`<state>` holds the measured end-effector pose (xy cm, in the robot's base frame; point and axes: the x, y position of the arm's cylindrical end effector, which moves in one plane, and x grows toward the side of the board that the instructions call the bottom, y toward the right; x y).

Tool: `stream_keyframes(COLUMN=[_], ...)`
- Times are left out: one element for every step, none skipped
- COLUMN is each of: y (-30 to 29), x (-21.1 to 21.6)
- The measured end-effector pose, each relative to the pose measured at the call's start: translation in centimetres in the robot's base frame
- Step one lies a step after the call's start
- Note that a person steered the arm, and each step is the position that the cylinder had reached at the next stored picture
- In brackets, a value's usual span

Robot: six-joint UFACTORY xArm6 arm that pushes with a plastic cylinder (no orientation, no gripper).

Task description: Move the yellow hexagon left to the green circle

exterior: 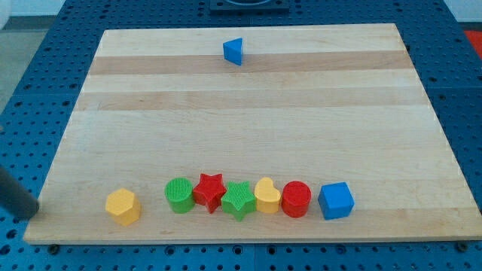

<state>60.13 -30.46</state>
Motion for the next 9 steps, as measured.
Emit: stream_keyframes(y=[1.0, 3.9, 7.1, 9.4, 11.8, 14.1, 14.0, 9.7, 6.5], x=[1.6, 1.7, 1.7, 1.1, 0.3, 0.1, 0.1, -0.1, -5.0])
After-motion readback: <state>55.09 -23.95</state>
